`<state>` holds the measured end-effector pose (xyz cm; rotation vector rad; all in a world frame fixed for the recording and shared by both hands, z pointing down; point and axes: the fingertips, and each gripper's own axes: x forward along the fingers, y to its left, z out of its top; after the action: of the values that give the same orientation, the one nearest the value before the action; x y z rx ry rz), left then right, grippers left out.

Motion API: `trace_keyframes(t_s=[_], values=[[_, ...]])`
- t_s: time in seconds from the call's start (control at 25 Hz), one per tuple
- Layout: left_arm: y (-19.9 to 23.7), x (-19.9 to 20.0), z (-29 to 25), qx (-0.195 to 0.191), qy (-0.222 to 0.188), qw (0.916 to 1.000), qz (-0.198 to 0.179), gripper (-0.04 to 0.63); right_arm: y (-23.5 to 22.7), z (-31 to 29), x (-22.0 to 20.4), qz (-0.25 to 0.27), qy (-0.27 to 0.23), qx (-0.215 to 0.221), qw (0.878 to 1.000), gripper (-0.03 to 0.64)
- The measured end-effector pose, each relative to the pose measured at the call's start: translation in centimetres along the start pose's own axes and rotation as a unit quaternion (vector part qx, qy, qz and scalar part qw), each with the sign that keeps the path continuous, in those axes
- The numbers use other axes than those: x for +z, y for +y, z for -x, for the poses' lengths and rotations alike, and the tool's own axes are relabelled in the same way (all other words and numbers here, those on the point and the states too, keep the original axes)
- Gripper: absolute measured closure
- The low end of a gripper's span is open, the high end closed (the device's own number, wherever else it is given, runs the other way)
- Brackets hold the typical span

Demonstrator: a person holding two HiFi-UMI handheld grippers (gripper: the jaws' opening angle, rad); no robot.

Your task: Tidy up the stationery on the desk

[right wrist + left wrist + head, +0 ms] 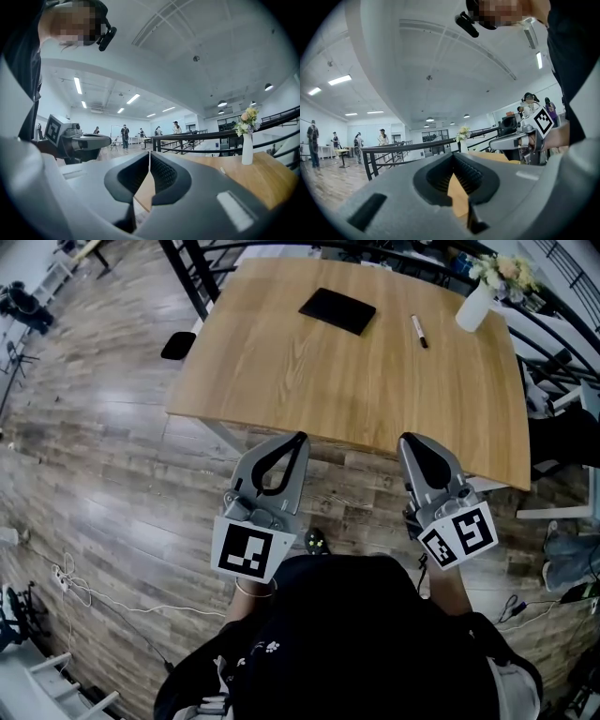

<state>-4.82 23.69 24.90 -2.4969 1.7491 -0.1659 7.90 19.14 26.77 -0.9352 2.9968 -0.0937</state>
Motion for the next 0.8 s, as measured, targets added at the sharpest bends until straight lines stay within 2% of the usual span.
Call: trace_keyframes(t_s=[0.48, 0.8], values=[[2.6, -1.8, 0.3, -0.015, 0.004, 0.9997, 0.018, 0.609, 0.9, -2.1, -1.0, 0.001, 0.014, -0.021, 1.000, 0.604], [5.0, -2.6, -1.2, 0.002, 0.009, 0.9997, 0.020, 0.609, -1.3, -5.3, -1.1, 0.001, 0.006, -0.014, 1.000, 0.604]])
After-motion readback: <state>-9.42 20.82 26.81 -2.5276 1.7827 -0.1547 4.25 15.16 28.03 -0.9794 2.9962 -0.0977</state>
